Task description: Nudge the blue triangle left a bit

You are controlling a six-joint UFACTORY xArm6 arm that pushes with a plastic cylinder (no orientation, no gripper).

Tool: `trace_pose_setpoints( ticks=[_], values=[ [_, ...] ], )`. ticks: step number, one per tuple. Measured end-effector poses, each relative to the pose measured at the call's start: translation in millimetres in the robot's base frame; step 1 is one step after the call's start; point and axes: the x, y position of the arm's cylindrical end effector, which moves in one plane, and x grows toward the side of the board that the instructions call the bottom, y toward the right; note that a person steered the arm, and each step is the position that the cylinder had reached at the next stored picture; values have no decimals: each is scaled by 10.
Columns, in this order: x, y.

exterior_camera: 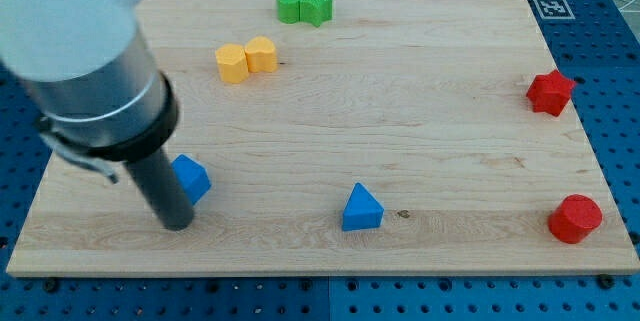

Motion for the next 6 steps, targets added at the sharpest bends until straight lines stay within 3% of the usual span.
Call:
trace_pose_setpoints(
  ticks=[1, 2, 3, 4, 6],
  values=[
    [-169, 52],
    [-21, 144],
    [418, 404],
    [466, 740],
    [460, 2046]
  ],
)
